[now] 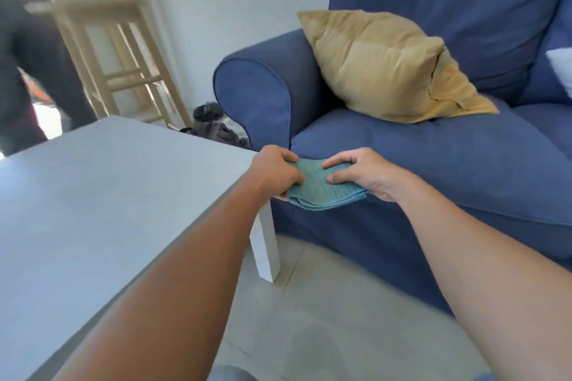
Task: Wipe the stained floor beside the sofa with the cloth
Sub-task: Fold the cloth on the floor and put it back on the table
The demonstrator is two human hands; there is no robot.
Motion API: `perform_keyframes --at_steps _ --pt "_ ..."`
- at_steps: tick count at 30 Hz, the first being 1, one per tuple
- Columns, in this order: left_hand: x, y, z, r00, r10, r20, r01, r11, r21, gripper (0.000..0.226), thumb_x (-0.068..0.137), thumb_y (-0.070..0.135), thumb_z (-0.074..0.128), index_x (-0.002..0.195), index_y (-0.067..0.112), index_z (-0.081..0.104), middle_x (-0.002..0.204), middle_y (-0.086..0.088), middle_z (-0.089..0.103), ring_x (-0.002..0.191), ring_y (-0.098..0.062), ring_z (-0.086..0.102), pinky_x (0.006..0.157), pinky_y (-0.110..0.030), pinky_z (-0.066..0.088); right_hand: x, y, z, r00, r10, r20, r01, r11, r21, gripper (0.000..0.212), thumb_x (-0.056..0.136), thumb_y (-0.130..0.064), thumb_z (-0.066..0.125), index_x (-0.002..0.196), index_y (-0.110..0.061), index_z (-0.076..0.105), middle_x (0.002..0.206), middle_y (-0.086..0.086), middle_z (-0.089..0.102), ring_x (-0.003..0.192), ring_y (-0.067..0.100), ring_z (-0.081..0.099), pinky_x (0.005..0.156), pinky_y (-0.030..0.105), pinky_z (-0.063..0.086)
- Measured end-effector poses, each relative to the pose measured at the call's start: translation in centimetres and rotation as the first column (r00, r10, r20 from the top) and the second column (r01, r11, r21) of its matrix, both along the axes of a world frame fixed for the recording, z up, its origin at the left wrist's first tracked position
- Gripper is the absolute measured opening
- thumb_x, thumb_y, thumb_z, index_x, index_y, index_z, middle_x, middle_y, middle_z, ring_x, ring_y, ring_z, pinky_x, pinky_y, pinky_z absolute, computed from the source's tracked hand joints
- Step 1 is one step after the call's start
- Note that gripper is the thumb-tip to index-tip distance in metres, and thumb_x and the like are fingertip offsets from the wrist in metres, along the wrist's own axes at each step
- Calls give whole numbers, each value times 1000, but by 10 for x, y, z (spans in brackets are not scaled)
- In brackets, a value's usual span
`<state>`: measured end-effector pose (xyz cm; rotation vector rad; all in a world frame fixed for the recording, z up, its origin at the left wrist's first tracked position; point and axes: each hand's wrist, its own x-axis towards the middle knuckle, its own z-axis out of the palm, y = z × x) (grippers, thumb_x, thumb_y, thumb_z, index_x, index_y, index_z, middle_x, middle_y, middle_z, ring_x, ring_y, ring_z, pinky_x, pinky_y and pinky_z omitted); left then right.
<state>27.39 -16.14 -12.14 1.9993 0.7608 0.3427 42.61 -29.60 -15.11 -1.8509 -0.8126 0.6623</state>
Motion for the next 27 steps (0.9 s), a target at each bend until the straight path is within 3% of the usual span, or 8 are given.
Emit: perform_keyframes --at_steps 2,9,12,14,17,21,24,27 --pt "-28 22 26 995 96 19 -97 994 51 40 76 -2 74 114 11 70 88 -7 65 66 -22 63 41 -24 52 -13 39 22 996 91 2 -91 995 50 27 75 0 81 96 -16 77 97 15 75 78 18 69 78 29 55" --pt "-170 84 50 893 450 -19 -449 893 43 22 77 -4 76 83 16 68 89 -5 62 80 -25 64 56 -32 61 -122 165 61 880 463 107 -469 882 37 33 80 -5 80 112 -8 73 109 2 69 93 9 66 74 11 53" --pt "-224 94 41 830 555 -53 -553 832 39 22 76 -3 77 80 16 68 94 -9 65 88 -31 68 64 -38 63 -171 200 55 813 570 118 -572 820 -24 32 79 -4 81 111 -9 74 110 9 72 103 19 68 87 22 55" --pt "-252 97 36 801 595 -70 -594 804 35 21 76 -4 77 85 14 69 95 -10 65 89 -32 68 66 -40 63 -197 216 48 774 618 142 -616 785 -59 32 78 -5 82 109 -11 75 109 7 71 102 17 67 81 20 53" --pt "-277 101 30 772 619 -147 -621 783 36 24 78 -1 78 97 11 71 95 -9 63 80 -26 64 60 -34 61 -223 227 41 729 670 142 -660 742 -114 37 76 -5 83 112 -10 74 110 2 68 98 11 63 76 15 48" --pt "-290 108 28 765 604 -224 -603 794 81 21 80 8 80 97 14 69 92 -6 60 74 -19 59 49 -26 56 -233 231 40 708 687 166 -662 727 -185 38 74 -10 86 111 -14 74 117 6 66 105 17 62 91 27 52" --pt "-288 119 21 751 598 -279 -513 795 323 18 85 24 70 102 18 73 110 -6 56 82 -20 61 65 -33 61 -230 229 45 671 680 296 -633 733 -248 32 78 -24 84 108 -25 76 114 -3 63 104 16 58 79 26 46" --pt "-288 128 15 719 638 -274 -415 711 567 28 87 36 61 108 22 72 125 -4 44 98 -22 57 86 -42 56 -231 224 48 652 591 474 -563 797 -220 17 84 -33 75 99 -27 80 112 -5 71 94 10 59 78 27 43"
